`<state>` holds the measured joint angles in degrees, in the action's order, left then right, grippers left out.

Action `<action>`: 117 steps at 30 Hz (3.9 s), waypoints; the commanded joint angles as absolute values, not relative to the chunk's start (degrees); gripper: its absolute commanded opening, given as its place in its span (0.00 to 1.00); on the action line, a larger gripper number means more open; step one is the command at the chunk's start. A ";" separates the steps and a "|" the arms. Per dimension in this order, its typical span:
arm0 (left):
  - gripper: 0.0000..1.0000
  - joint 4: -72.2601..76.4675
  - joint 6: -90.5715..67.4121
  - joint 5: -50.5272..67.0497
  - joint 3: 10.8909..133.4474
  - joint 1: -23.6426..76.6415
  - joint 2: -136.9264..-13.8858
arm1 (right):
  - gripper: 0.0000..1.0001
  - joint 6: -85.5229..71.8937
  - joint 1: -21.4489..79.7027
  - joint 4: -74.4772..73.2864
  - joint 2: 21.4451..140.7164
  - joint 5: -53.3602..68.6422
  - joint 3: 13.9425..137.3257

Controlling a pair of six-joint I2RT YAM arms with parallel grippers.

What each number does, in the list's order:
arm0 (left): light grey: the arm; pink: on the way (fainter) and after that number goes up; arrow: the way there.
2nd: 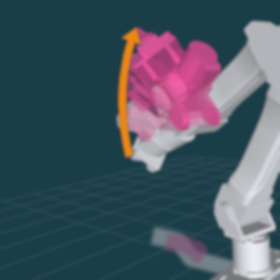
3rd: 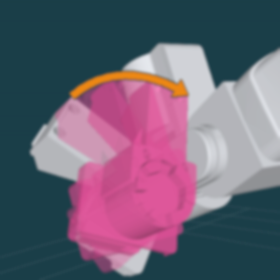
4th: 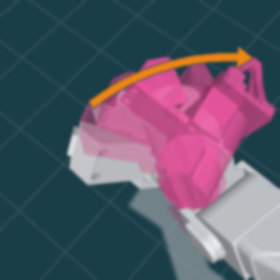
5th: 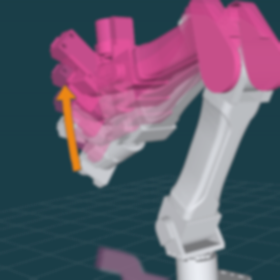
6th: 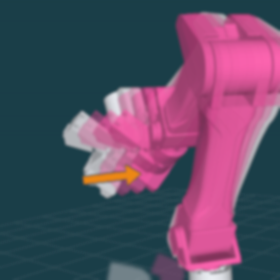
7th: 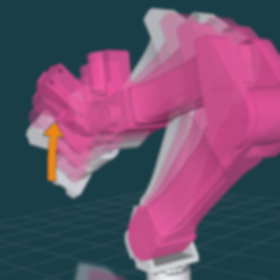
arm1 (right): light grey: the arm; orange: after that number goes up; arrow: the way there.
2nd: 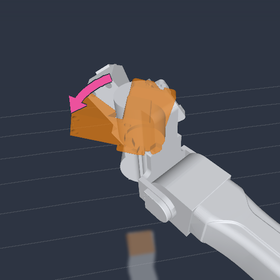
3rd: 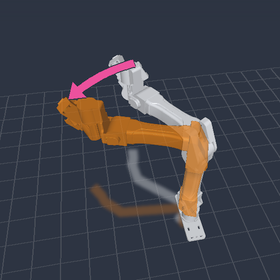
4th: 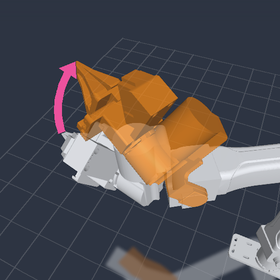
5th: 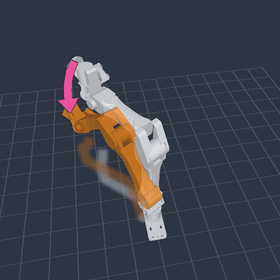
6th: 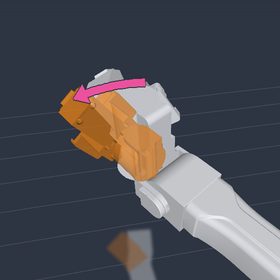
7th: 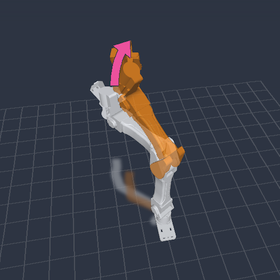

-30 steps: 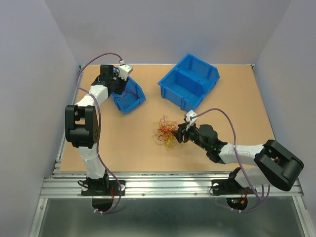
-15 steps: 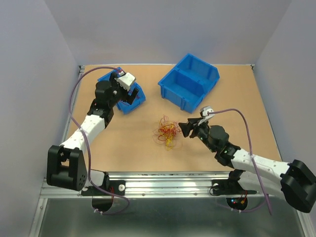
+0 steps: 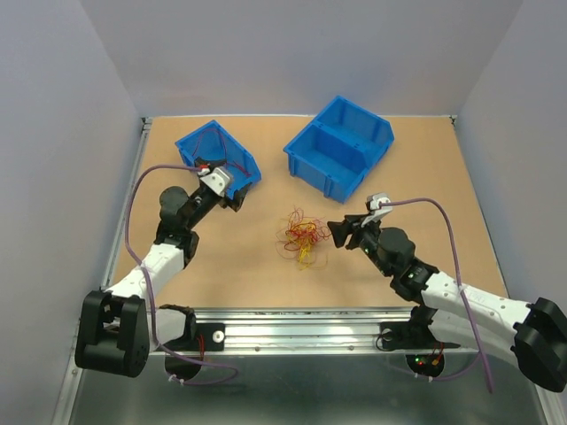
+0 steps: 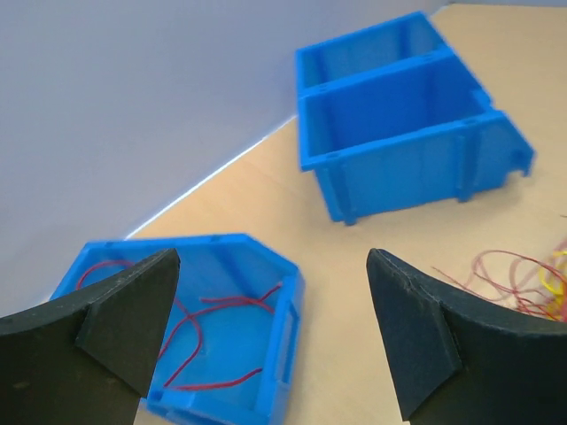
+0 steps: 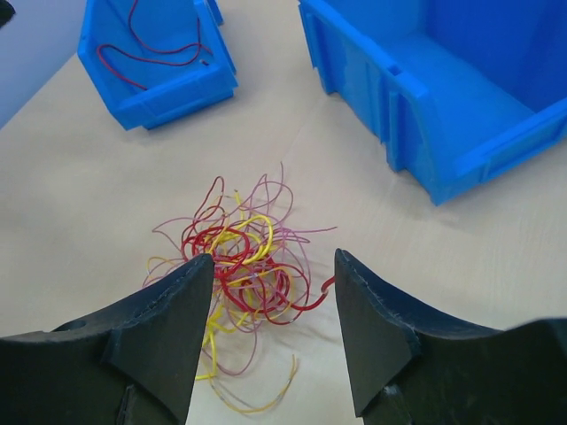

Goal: Untangle the cables

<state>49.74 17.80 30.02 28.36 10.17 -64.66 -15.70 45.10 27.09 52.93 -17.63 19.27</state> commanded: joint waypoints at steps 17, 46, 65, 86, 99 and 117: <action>0.99 59.93 20.13 36.46 32.69 33.04 -77.78 | 0.60 -17.40 45.53 28.31 45.26 -6.33 23.63; 0.89 52.73 21.18 14.96 36.13 37.44 -78.24 | 0.66 -20.40 45.79 6.24 63.27 -11.87 27.50; 0.89 52.82 22.76 14.50 32.61 34.98 -71.19 | 0.61 -16.44 46.14 9.40 64.07 -5.98 27.07; 0.89 52.82 23.20 14.68 32.96 34.89 -72.86 | 0.32 -15.90 46.14 9.86 79.01 -5.01 33.57; 0.89 51.68 24.78 20.64 32.35 34.89 -71.72 | 0.01 -18.19 46.49 11.06 56.01 -4.84 24.97; 0.82 17.52 38.94 31.23 42.00 49.56 -70.05 | 0.64 -27.33 46.58 11.07 42.47 -37.24 19.53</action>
